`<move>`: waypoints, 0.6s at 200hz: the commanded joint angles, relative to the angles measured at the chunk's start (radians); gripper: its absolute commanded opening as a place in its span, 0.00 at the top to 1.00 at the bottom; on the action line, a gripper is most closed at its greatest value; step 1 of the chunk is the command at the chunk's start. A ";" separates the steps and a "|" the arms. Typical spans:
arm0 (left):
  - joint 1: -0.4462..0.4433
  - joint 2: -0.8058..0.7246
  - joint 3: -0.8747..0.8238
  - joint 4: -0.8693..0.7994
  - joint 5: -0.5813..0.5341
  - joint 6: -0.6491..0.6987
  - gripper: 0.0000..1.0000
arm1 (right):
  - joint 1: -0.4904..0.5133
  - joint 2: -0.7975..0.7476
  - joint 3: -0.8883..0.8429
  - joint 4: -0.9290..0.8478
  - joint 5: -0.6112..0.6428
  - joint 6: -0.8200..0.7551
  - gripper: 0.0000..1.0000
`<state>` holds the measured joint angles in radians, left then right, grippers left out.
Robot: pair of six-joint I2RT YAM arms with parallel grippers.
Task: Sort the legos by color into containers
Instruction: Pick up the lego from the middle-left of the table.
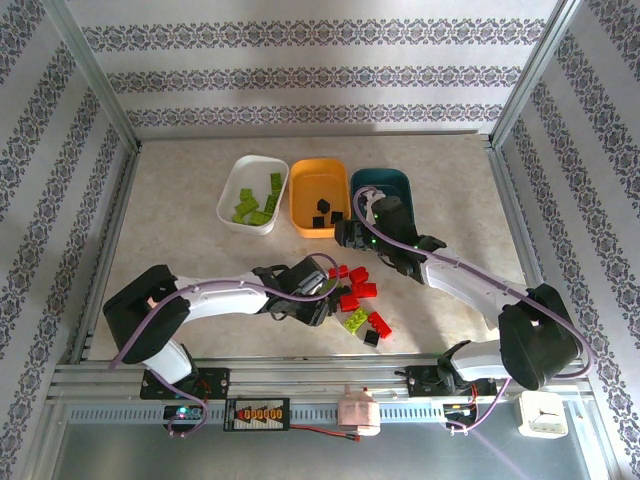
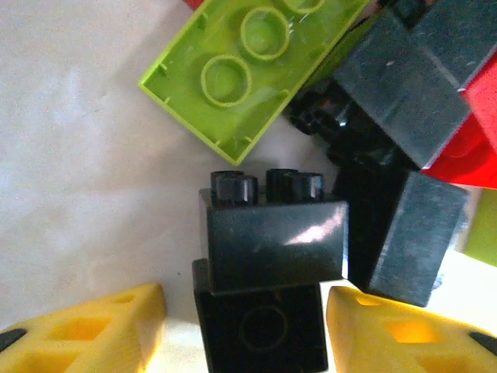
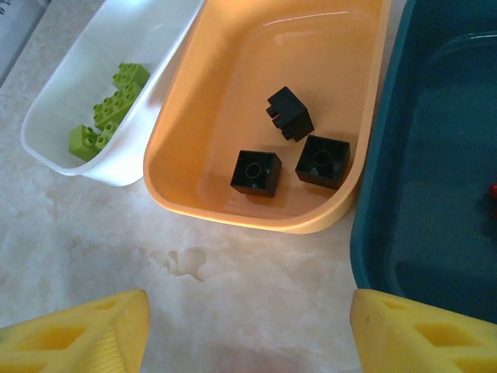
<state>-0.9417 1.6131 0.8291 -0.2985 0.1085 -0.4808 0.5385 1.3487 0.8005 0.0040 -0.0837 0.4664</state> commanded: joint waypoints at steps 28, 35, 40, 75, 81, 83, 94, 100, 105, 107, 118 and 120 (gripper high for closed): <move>-0.011 -0.043 -0.025 0.007 -0.010 -0.002 0.66 | -0.018 -0.026 -0.019 0.019 0.003 0.010 0.31; -0.011 -0.075 -0.039 0.006 -0.015 -0.012 0.68 | -0.018 -0.027 -0.019 0.020 0.001 0.010 0.31; -0.011 -0.101 -0.048 0.002 -0.021 -0.018 0.68 | -0.018 -0.029 -0.019 0.019 0.002 0.009 0.31; 0.038 -0.283 -0.087 -0.056 -0.079 -0.021 0.70 | -0.019 -0.051 -0.034 0.021 -0.002 0.020 0.31; 0.066 -0.308 -0.090 -0.052 -0.068 -0.017 0.70 | -0.019 -0.055 -0.038 0.021 -0.004 0.023 0.31; 0.078 -0.315 -0.089 -0.050 -0.063 -0.016 0.70 | -0.020 -0.056 -0.040 0.021 -0.006 0.024 0.31; 0.144 -0.331 -0.073 -0.027 -0.029 -0.005 0.70 | -0.019 -0.064 -0.051 0.022 -0.010 0.031 0.31; 0.178 -0.330 -0.054 -0.012 -0.012 0.001 0.70 | -0.018 -0.069 -0.059 0.023 -0.011 0.035 0.31; 0.203 -0.319 -0.030 -0.001 -0.004 0.006 0.70 | -0.019 -0.074 -0.067 0.024 -0.013 0.038 0.31; 0.212 -0.312 -0.020 0.003 -0.001 0.010 0.70 | -0.018 -0.076 -0.070 0.025 -0.013 0.040 0.31; 0.258 -0.265 0.052 0.026 0.015 0.030 0.70 | -0.016 -0.087 -0.086 0.022 -0.014 0.045 0.31; 0.265 -0.252 0.067 0.029 0.018 0.031 0.70 | -0.015 -0.089 -0.089 0.022 -0.014 0.046 0.31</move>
<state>-0.7624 1.2942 0.7780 -0.3168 0.0891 -0.4881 0.5255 1.2968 0.7513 0.0120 -0.0883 0.4847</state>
